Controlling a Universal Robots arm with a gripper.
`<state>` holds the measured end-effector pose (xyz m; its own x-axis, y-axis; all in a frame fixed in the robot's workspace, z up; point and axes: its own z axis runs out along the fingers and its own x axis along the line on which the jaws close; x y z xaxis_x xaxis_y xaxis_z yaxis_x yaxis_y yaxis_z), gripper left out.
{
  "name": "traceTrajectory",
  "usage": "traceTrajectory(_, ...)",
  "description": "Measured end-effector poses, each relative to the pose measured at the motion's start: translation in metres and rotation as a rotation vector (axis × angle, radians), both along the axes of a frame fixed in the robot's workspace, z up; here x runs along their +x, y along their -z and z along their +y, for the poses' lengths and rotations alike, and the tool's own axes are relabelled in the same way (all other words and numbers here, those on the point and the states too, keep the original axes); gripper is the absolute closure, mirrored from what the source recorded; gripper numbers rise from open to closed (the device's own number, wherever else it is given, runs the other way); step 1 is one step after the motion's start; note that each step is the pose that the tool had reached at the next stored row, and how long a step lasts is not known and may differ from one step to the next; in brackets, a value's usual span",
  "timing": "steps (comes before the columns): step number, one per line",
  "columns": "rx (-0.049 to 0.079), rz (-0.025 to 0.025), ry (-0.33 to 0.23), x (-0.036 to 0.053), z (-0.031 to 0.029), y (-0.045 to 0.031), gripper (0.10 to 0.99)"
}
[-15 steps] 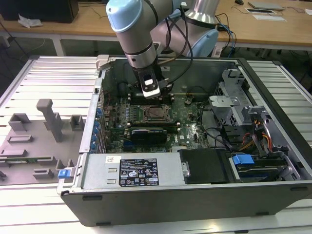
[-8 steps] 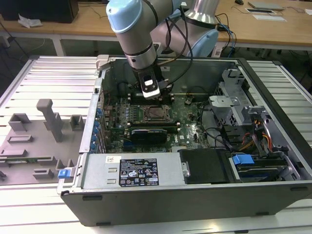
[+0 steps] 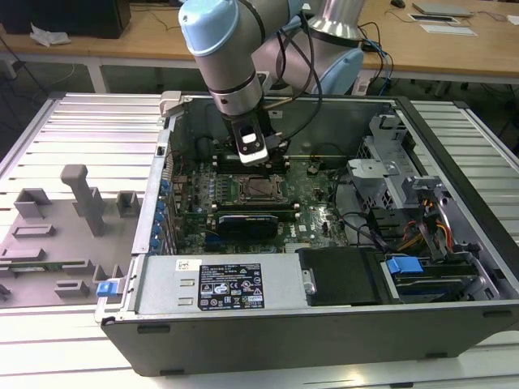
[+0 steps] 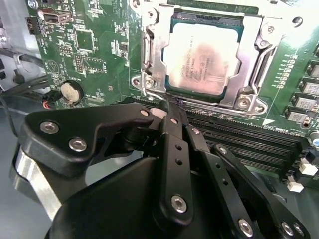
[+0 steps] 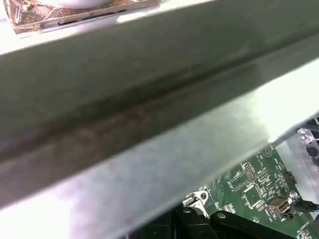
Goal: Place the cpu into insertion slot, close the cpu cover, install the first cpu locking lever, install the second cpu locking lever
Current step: 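Install the first cpu locking lever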
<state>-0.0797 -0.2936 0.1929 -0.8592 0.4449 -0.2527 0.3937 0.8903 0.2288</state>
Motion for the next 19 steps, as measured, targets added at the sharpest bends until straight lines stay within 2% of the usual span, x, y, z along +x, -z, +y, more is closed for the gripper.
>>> traceTrajectory(4, 0.012, 0.0, 0.0, 0.0016, 0.0001, 0.0, 0.98)
traceTrajectory(8, 0.015, -0.0002, 0.0, 0.0016, 0.0001, -0.0003, 0.98)
traceTrajectory(19, 0.014, -0.0002, 0.0, 0.0016, 0.0001, -0.0249, 0.98)
